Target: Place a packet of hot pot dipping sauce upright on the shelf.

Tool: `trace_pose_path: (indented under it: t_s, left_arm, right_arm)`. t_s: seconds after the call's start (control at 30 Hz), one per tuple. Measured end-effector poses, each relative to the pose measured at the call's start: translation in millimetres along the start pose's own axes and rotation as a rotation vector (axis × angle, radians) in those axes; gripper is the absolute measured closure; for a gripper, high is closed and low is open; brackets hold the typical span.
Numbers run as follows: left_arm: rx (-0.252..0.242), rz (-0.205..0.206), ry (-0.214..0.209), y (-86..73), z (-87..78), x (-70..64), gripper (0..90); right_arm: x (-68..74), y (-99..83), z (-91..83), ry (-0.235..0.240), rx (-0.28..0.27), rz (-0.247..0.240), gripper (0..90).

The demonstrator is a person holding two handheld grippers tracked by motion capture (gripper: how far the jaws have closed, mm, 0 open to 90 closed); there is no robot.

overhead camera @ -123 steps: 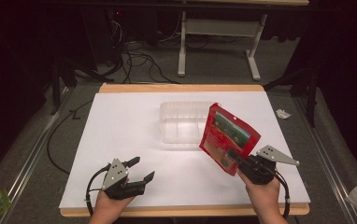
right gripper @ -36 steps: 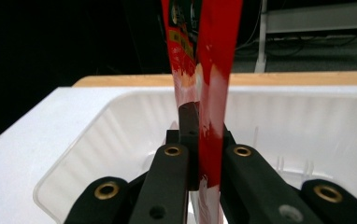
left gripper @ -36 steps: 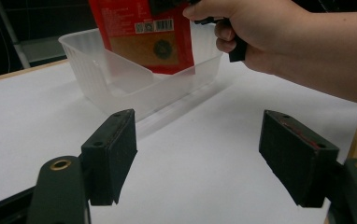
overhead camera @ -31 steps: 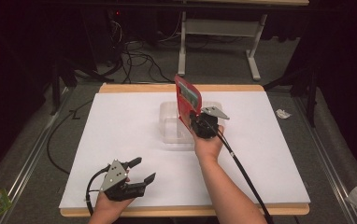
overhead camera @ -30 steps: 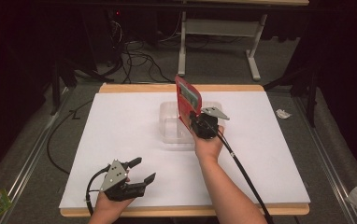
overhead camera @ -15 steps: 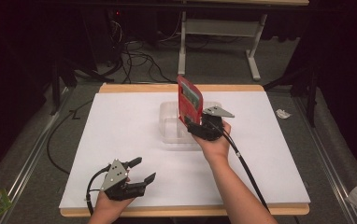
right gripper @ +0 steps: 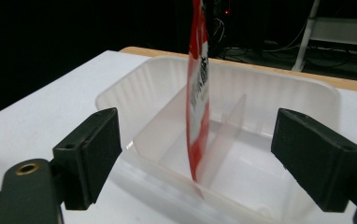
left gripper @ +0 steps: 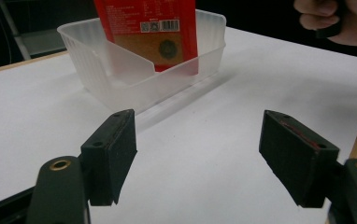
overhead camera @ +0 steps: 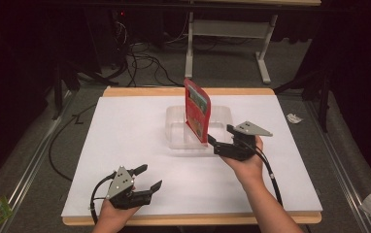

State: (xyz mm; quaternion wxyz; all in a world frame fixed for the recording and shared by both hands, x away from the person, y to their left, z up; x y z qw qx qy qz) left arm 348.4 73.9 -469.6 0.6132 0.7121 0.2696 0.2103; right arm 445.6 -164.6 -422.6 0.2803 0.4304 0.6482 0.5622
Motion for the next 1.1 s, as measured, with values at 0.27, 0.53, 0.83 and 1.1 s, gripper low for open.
trace_pose_path:
  t_s: [0.27, 0.53, 0.83, 1.1]
  left_arm:
    - [0.019, -0.005, 0.003, -4.1, 2.2, -1.4, 27.3]
    - [0.049, -0.016, 0.015, -10.0, 5.2, -2.6, 24.3]
    - [0.085, -0.023, 0.021, -15.3, 14.0, -5.1, 17.1]
    - [0.077, -0.027, 0.031, -13.7, 10.2, -1.6, 14.9]
  right_arm:
    - [-17.3, -15.1, -56.6, 0.005, 0.001, -0.036, 10.8]
    - [-26.7, -42.6, -116.7, 0.0, 0.005, -0.071, 8.0]
    - [-39.3, -67.1, -126.3, -0.018, 0.046, -0.041, 6.3]
    - [-40.8, -71.3, -124.7, -0.024, 0.059, -0.032, 6.3]
Point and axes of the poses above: each handheld gripper's, and its own axes: z roughly forward along the jaws, y roughly out of its top, x roughly to its left, the point moved 10 cm from there along z, roughly forward along the jaws, and after that the axes turned 11 degrees about -x, right-handed, at the moved point
